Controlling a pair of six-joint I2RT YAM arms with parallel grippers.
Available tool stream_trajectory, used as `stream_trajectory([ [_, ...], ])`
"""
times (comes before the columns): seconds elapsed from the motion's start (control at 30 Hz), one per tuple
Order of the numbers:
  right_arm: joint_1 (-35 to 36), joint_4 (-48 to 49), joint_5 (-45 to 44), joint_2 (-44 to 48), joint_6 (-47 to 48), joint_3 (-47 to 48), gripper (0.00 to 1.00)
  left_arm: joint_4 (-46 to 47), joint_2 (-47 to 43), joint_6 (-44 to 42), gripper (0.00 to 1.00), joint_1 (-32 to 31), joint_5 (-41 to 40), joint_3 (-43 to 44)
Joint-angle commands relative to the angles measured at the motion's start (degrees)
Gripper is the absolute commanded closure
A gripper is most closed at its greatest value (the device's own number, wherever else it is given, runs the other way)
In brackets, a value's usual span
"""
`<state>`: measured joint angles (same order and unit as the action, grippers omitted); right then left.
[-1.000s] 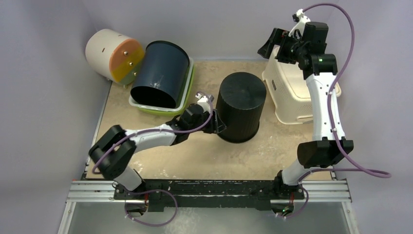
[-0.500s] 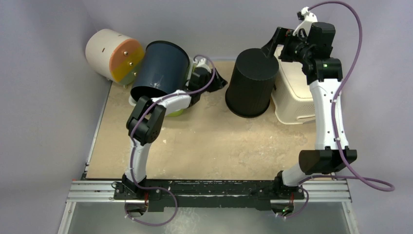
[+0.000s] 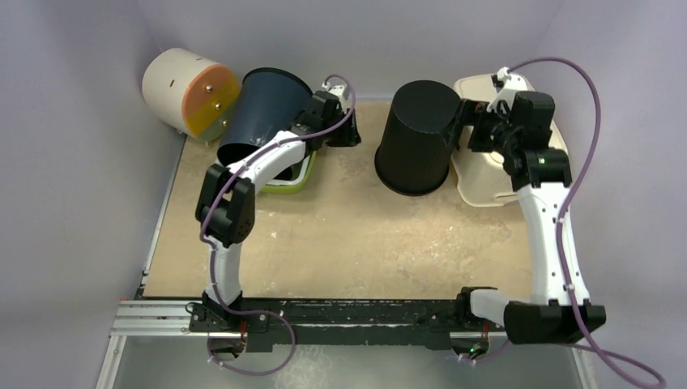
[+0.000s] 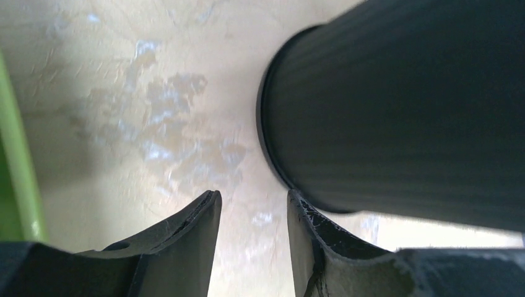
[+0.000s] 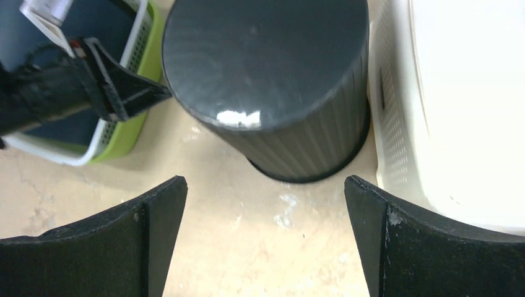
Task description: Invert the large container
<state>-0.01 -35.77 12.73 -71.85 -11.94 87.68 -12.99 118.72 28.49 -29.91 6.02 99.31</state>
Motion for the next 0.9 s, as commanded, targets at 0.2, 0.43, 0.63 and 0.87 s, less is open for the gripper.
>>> stream_trajectory([
  [0.2,0.2,2.2,2.3,12.4,-1.0,-21.9,0.0,-15.1,-17.1,-6.4,0.56,-0.3,3.0,-2.5],
  [0.43,2.9,10.3,4.7,8.1,-3.4,-27.8,0.0,-22.0,-25.9,-7.9,0.57,-0.5,2.1,-8.5],
  [0.63,10.1,16.1,0.3,1.4,-6.2,-27.5,0.0,-22.5,-35.0,-6.8,0.57,-0.4,-2.9,-15.7],
  [0.87,10.5,28.2,-10.8,-2.3,-12.5,-29.1,0.0,-23.2,-40.9,-5.4,0.57,-0.5,-5.4,-20.7],
])
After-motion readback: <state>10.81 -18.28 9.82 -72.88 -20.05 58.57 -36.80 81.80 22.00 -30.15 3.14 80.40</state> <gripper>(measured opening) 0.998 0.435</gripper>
